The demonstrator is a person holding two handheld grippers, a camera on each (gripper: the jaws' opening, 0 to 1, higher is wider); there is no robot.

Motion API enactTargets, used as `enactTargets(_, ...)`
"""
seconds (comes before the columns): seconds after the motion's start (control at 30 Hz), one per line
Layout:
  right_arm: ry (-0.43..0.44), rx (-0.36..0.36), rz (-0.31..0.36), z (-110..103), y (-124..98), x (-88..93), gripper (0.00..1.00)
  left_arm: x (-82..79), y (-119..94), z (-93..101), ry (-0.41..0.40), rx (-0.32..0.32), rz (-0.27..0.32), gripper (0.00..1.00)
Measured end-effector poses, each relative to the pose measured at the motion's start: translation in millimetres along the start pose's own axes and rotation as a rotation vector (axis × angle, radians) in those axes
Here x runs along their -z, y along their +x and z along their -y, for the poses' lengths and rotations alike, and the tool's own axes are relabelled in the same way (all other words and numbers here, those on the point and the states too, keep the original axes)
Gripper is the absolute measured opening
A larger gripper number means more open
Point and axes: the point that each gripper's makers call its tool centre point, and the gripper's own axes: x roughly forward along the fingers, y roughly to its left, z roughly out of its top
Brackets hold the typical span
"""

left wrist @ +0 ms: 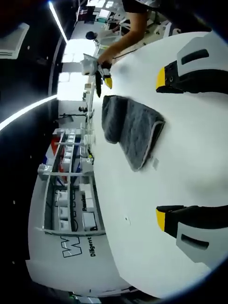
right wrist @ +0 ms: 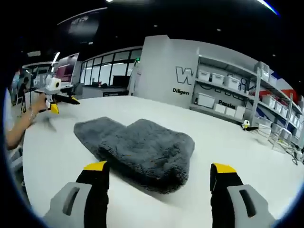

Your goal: Open the folded towel by lifting each exposed corner and separating the folded layers until the towel lies flat within the target outline without major curled edges

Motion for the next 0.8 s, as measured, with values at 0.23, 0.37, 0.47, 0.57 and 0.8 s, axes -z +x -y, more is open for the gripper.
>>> enactTargets(0.23, -0.092, -0.09, -0.068, -43.4, -23.1, 7.9, 0.99, 0.2, -0.7, -2.5, -0.002, -0.004, -0.002, 0.97)
enactTargets(0.37, -0.109, -0.09, -0.042, -54.2, -28.6, 1.8, 0.99, 2.1, 0.3, -0.6, -0.002, -0.002, -0.013, 0.97)
enactTargets(0.47, -0.117, -0.085, -0.029, -56.1, -28.7, -0.5, 0.99, -1.9, 2.4, 2.1, -0.014, 0.007, 0.0, 0.97)
enactTargets(0.57, -0.115, -0.101, -0.034, -58.9, -27.2, 2.4, 0.99, -5.5, 4.2, 4.1, -0.039, 0.021, 0.018, 0.96)
enactTargets(0.8, -0.113, -0.13, -0.042, -63.5, -23.2, 5.3, 0.99, -2.5, 11.7, 2.2, -0.027, 0.007, -0.005, 0.92)
